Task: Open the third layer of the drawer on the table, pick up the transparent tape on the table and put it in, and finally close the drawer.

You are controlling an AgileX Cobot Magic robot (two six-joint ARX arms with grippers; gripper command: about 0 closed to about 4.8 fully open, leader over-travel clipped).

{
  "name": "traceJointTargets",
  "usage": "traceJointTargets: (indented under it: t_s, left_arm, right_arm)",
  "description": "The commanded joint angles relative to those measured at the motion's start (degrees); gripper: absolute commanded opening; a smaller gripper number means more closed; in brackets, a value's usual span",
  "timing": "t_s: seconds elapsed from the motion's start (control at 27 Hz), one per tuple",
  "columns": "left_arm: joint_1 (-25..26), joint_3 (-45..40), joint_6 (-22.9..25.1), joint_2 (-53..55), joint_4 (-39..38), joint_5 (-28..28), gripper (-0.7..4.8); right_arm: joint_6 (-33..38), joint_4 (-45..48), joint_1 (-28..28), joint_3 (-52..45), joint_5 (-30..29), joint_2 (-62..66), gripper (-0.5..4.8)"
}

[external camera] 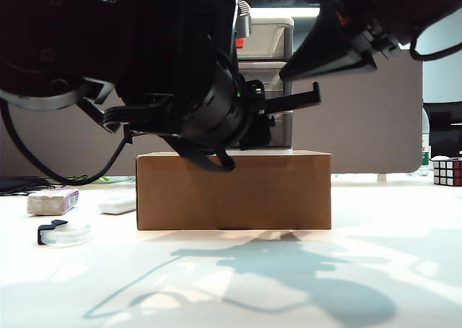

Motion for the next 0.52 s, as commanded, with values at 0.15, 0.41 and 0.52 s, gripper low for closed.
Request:
traceJointTargets:
  t_s: [0.15, 0.41, 0.52]
  left_arm:
    - [0.02, 0.17, 0.20, -0.04, 0.33, 0.22, 0.41]
    - [-0.11, 0.15, 0.20, -0.04, 0.33, 0.20, -0.06]
    - [-1.03, 0.13, 0.22, -0.07, 0.28, -0.39, -0.06]
  right_arm:
    - [0.17, 5.79, 0.09, 1.38, -0.11, 1.14, -0.05]
    - [0.22, 7.04, 0.22, 4.85, -0.09, 7.08, -0.05]
    - [0.22, 7.02, 0.22, 5.49, 0.04, 8.26, -0.05]
